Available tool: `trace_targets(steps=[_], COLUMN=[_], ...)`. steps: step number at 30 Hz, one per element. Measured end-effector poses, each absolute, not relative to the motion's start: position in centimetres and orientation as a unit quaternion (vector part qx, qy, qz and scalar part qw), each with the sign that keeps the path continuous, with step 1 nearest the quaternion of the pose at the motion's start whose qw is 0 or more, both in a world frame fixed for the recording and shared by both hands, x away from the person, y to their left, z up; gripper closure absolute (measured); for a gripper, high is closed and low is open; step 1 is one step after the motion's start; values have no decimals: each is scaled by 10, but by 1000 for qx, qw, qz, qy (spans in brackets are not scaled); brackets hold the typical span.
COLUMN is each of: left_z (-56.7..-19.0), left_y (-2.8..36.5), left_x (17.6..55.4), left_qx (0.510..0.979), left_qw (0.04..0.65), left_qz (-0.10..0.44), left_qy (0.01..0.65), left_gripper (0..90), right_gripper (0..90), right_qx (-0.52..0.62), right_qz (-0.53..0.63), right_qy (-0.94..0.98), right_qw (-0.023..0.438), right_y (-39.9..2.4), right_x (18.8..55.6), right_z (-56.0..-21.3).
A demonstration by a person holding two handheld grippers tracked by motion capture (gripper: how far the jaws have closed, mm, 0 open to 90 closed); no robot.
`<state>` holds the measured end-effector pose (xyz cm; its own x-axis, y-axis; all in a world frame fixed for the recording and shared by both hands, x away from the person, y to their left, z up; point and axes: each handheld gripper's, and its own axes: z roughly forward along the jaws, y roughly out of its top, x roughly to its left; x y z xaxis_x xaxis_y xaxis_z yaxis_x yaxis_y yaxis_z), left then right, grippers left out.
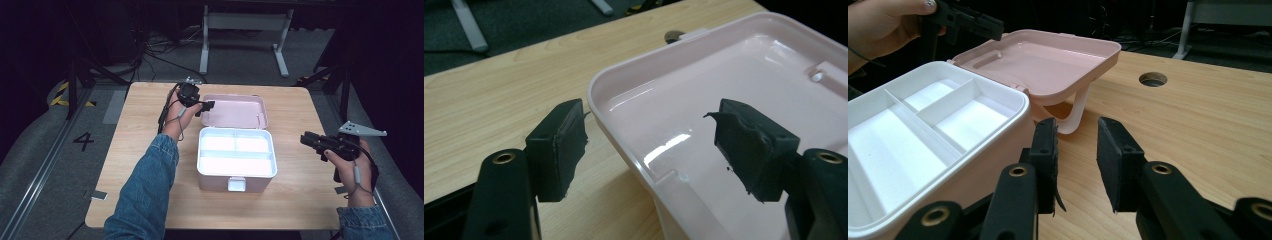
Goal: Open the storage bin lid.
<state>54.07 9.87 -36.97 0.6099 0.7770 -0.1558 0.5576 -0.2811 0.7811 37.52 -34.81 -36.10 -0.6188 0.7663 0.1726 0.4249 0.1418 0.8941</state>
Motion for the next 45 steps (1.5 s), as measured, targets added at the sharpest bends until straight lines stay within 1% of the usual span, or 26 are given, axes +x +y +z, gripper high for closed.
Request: trace_targets(steps=[5, 11, 17, 22, 25, 35, 41, 45], left_z=[-351, -328, -314, -306, -307, -318, -328, -335], left_y=[108, 120, 137, 154, 164, 206, 215, 219], left_x=[520, 492, 463, 438, 427, 396, 379, 370], left_qx=[785, 790, 787, 791, 797, 782, 788, 783], left_qw=[447, 456, 468, 462, 452, 460, 448, 457], left_qz=[141, 162, 169, 186, 189, 195, 191, 192], left_qy=[405, 377, 365, 355, 353, 373, 375, 376], left_gripper=[289, 284, 276, 267, 265, 263, 262, 270], right_gripper=[675, 650, 643, 621, 607, 606, 599, 598], right_qx=[400, 394, 389, 387, 388, 397, 403, 406], right_qz=[519, 523, 524, 520, 516, 511, 505, 506], right_qy=[738, 740, 743, 748, 751, 751, 752, 750], right_qw=[159, 155, 147, 143, 137, 133, 130, 128], right_y=[-342, -335, -328, -325, -325, -333, -336, -338], right_x=[386, 400, 410, 414, 413, 410, 408, 408], right_z=[-358, -356, -355, -357, -357, -359, -361, -362])
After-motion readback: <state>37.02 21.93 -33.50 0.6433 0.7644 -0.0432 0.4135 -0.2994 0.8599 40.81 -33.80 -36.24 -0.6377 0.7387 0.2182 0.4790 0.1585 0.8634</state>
